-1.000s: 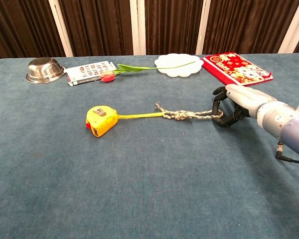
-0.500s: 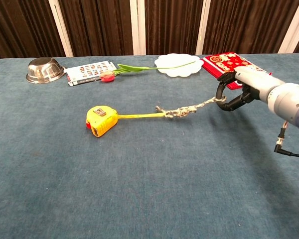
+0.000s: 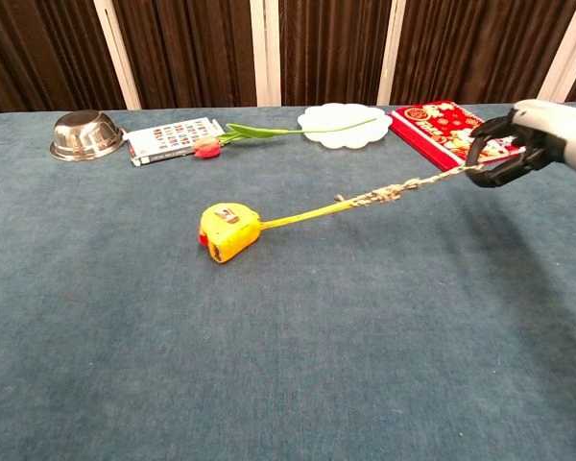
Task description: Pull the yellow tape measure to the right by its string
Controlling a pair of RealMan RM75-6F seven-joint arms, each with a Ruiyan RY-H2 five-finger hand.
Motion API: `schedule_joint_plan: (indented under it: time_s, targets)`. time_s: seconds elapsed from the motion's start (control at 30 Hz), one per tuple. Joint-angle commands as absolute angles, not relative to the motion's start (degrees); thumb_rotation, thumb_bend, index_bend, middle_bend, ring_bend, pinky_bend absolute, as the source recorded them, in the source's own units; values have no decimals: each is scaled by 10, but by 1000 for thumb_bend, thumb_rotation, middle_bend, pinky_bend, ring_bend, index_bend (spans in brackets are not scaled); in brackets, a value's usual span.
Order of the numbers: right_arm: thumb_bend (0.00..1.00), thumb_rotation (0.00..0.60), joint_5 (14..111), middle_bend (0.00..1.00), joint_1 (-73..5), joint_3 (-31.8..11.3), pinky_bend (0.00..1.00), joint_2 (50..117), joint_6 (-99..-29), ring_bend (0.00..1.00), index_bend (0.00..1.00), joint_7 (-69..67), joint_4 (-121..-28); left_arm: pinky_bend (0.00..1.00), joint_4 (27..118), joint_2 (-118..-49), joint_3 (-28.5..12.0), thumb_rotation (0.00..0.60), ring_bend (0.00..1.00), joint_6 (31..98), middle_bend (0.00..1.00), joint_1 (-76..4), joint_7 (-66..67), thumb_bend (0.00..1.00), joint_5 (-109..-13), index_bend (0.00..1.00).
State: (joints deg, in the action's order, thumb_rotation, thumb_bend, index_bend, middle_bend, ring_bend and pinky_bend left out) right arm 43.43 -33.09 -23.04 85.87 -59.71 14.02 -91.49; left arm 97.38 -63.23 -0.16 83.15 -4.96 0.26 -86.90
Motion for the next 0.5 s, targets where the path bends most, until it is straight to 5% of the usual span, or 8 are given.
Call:
schedule_joint_plan:
  time_s: [0.03,0.5]
  targets:
    - [465,600,420,138,-318,-234,0,833,-605,0,631,136,-936,0,974,-632,-1,600,0,832,0,-49,2,0,-870,0]
    - [466,600,394,137,-283,-239,0,749,-622,0,638,112,-983,0,978,-631,1,600,0,845,0,-44,7,0,-881,0]
